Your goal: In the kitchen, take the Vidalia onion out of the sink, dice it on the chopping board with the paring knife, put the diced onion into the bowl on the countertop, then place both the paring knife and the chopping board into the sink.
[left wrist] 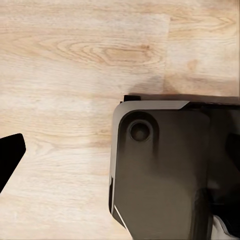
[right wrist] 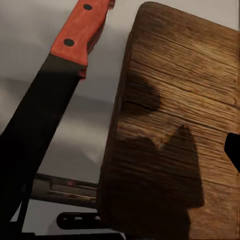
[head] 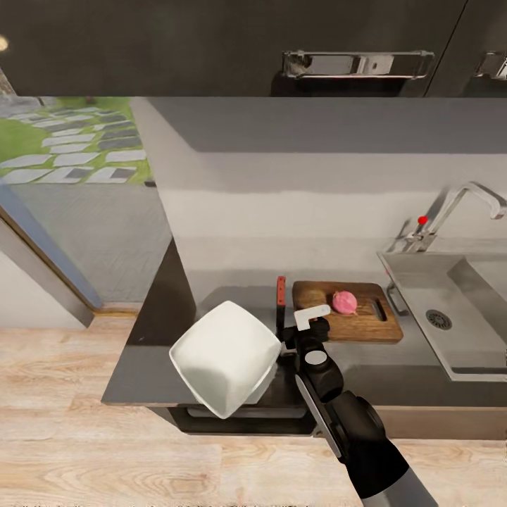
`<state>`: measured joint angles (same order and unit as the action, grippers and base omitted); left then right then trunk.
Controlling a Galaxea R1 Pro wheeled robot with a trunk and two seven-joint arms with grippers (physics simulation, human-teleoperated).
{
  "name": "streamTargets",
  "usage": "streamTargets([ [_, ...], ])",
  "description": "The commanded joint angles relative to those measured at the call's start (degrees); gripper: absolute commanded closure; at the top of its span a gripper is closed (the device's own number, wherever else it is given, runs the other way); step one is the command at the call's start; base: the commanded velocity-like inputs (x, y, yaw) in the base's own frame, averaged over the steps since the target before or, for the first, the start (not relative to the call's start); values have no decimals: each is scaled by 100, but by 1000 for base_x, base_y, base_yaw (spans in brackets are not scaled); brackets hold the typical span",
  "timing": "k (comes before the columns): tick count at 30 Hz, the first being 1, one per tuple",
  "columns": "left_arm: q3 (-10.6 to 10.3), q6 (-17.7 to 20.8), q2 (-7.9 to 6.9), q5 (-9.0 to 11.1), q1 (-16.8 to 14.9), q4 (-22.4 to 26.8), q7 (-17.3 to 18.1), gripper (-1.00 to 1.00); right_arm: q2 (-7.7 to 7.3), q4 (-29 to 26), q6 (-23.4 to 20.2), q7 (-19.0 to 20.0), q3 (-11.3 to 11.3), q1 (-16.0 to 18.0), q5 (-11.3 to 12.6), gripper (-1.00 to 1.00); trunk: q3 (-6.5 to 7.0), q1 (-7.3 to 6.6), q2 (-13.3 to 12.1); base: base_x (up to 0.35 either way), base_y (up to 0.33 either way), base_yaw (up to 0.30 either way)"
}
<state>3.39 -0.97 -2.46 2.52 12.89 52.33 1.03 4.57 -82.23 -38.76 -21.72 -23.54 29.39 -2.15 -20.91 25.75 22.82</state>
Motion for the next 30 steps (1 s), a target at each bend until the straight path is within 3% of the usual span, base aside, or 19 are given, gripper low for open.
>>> streamTargets([
  [1,2,-8,0,22,3,6,11,-100,0,-4,-44,-16,-10,5,-22,-100,-18,3,10,0,-176,0],
  [10,4,-8,0,20,3,5,11,-100,0,-4,-44,-16,-10,5,-22,-100,-100,3,10,0,-145,0],
  [30,4,-4,0,20,3,8,11,-100,0,-4,-44,-16,-10,6,-22,-100,-284,3,10,0,-5,0],
])
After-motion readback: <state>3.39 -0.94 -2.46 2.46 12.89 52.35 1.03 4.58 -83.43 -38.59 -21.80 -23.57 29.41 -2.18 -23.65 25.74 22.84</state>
